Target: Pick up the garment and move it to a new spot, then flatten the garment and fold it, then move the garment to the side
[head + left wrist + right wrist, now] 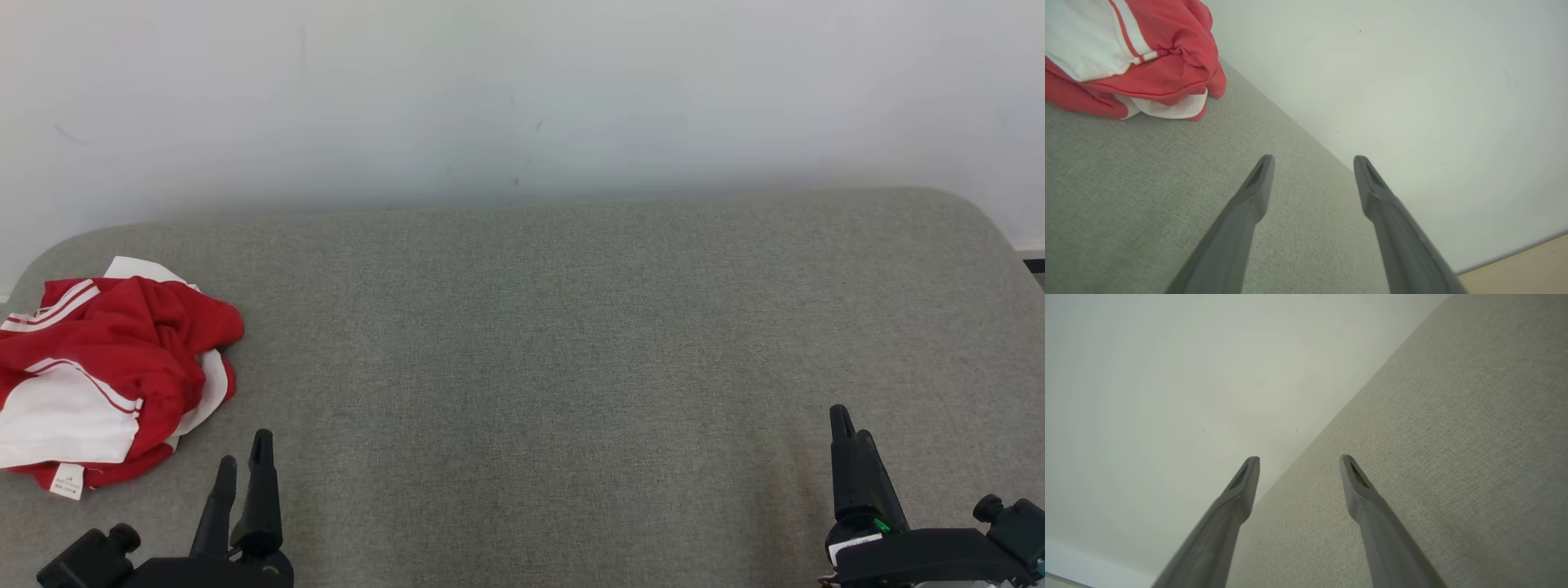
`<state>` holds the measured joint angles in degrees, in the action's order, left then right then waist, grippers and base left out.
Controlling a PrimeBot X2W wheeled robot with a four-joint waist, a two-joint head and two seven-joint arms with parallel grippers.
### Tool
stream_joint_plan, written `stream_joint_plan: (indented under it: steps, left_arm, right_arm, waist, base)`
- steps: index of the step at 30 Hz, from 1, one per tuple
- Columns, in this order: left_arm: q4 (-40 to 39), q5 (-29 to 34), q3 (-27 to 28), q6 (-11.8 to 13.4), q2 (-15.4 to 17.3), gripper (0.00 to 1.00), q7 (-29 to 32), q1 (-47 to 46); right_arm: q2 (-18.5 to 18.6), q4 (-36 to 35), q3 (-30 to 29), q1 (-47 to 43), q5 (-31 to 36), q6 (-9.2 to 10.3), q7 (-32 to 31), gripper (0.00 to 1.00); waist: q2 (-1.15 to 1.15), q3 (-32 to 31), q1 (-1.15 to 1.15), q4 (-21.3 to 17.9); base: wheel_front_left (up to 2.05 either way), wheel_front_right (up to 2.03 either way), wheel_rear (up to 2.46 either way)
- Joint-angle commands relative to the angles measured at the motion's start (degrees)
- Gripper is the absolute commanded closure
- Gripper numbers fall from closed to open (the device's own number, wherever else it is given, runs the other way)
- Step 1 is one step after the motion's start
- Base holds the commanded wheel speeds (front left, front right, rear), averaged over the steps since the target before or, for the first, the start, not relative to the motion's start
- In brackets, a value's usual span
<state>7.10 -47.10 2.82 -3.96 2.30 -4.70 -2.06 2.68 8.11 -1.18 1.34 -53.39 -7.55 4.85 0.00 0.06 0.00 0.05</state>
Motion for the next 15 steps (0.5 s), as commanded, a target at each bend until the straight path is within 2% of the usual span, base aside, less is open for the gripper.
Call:
stream_joint_plan:
  steps: [1, 15]
  left_arm:
    - [-1.0, 1.6, -0.1, 0.2, 0.4, 0.00, -0.6, -0.2]
    - [-1.9, 13.3, -0.9, 0.9, 0.5, 0.00, -2.9, 0.4]
  right_arm:
    - [0.2, -0.9, 0.2, 0.4, 1.2, 0.05, 0.4, 0.00]
    - [0.2, -1.0, 1.3, -0.4, 10.3, 0.06, 2.8, 0.00]
  waist:
    - [0.00, 0.0, 0.00, 0.0]
    - [0.00, 0.0, 0.00, 0.4]
  base:
    - [0.00, 0.00, 0.00]
    - [0.00, 0.00, 0.00]
